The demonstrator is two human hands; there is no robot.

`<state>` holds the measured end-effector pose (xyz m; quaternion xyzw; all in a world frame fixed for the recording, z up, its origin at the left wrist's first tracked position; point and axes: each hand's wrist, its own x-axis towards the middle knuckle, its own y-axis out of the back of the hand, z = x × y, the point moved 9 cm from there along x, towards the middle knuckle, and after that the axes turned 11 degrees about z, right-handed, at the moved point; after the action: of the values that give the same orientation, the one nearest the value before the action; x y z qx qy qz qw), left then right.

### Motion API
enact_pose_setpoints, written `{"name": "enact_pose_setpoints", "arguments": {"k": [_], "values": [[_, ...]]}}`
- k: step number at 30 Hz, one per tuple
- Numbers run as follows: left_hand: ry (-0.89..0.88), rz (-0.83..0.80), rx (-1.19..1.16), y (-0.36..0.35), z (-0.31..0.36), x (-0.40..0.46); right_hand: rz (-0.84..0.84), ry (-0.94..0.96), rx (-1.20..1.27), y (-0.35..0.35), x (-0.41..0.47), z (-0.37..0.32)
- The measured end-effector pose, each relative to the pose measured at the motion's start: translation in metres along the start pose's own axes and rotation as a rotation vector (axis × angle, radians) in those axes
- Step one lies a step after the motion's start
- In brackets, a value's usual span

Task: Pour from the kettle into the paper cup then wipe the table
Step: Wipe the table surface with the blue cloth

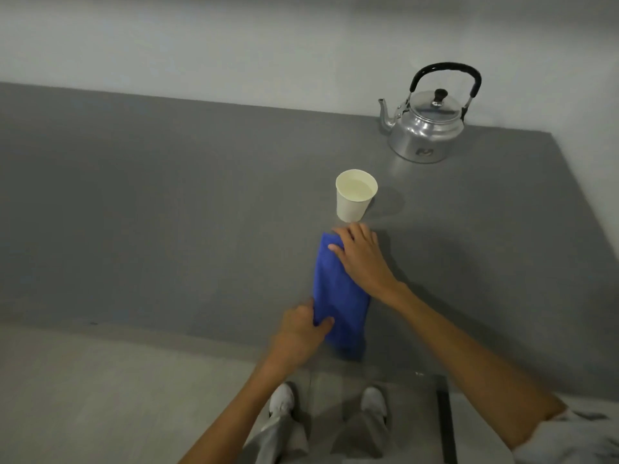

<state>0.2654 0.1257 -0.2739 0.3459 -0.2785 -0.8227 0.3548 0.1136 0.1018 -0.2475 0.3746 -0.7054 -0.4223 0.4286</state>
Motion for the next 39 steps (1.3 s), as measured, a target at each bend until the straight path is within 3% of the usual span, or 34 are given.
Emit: {"name": "enact_pose_setpoints", "arguments": {"k": [3,5,9,13,17,21,26,30,34,39], "values": [[-0.122,0.181,0.175,0.008,0.004,0.003,0.151,-0.09,-0.086,0.015,-0.001,0.009],[-0.174,0.35,0.247,0.025,0.005,0.009,0.231,-0.244,-0.059,0.021,-0.011,0.012],[-0.275,0.521,0.262,0.051,0.006,0.03,0.12,-0.381,-0.022,-0.01,-0.031,-0.014],[-0.382,0.496,0.308,0.054,0.005,0.059,0.078,-0.305,-0.078,-0.027,-0.031,-0.034],[-0.405,0.496,0.387,0.051,-0.006,0.068,0.048,-0.165,-0.048,-0.028,-0.051,-0.053],[-0.427,0.534,0.384,0.048,-0.011,0.063,-0.02,-0.14,-0.073,-0.018,-0.098,-0.04],[-0.436,0.509,0.436,0.028,-0.013,0.059,-0.046,-0.295,-0.142,0.012,-0.145,0.046],[-0.44,0.472,0.474,0.017,-0.011,0.063,0.033,-0.427,-0.154,0.024,-0.116,0.089],[-0.444,0.471,0.482,0.016,-0.009,0.069,0.07,-0.492,-0.176,0.009,-0.07,0.08],[-0.426,0.487,0.473,0.019,-0.015,0.069,0.09,-0.349,-0.123,-0.009,-0.046,0.031]]}}
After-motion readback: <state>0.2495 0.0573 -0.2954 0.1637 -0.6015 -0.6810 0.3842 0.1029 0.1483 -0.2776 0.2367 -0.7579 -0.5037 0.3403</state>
